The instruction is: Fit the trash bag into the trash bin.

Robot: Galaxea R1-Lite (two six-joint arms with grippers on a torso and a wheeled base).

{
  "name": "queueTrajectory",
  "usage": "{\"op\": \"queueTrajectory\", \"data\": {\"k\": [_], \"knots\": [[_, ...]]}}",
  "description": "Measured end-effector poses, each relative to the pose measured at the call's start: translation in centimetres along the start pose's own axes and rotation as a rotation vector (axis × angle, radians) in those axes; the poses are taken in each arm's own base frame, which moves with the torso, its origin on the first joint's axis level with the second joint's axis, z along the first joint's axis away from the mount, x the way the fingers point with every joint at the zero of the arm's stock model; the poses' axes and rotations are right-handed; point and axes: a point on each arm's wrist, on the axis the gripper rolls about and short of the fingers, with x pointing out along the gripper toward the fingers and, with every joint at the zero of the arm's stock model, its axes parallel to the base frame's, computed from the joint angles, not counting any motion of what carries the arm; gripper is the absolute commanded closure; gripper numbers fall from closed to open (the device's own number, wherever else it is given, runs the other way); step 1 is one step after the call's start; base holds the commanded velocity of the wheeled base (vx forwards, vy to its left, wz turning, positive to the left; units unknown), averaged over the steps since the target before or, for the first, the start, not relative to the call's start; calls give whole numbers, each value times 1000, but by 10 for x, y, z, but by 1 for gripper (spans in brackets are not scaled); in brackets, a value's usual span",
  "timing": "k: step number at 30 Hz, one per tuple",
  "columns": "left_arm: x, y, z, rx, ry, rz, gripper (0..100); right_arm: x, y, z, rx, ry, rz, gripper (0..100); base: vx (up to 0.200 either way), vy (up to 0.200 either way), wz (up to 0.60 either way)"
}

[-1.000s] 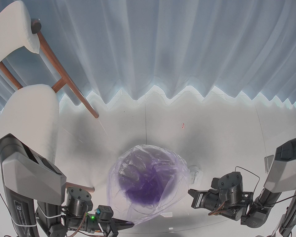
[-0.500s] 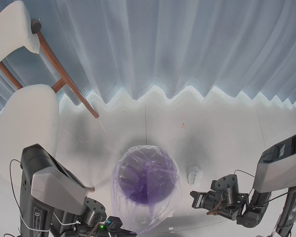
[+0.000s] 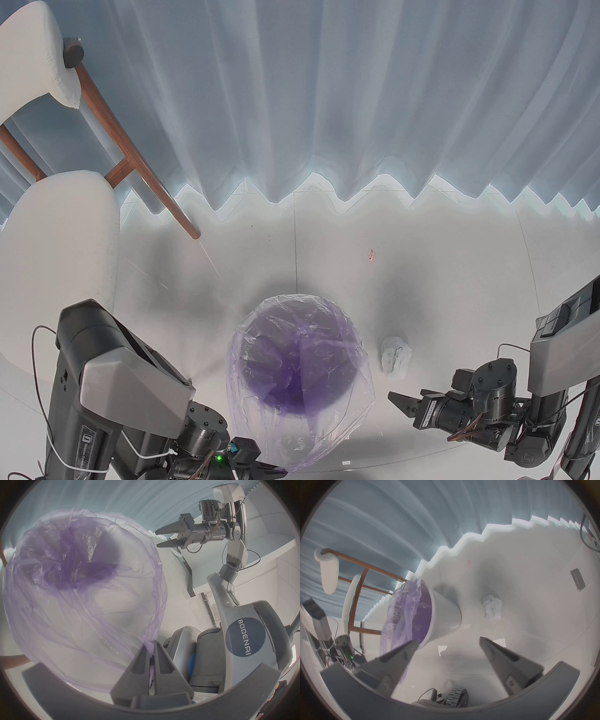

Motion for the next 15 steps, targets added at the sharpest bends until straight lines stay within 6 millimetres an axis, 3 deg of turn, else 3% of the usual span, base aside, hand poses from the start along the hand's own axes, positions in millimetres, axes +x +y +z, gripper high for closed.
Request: {"op": "queueTrajectory", "data": {"k": [6, 12, 13, 15], "knots": [[5, -2, 1, 12, 3, 0, 100, 8, 2, -1, -81, 54, 89, 0, 0, 0, 0], [7, -4, 1, 18, 8, 3, 100, 34, 12, 6, -150, 12, 150, 0, 0, 0, 0], [7, -4, 1, 18, 9, 3, 100, 40, 14, 8, -157, -1, 159, 100, 0, 0, 0], [7, -5, 0, 16, 12, 4, 100, 51, 18, 11, -172, -26, 176, 100, 0, 0, 0]]}}
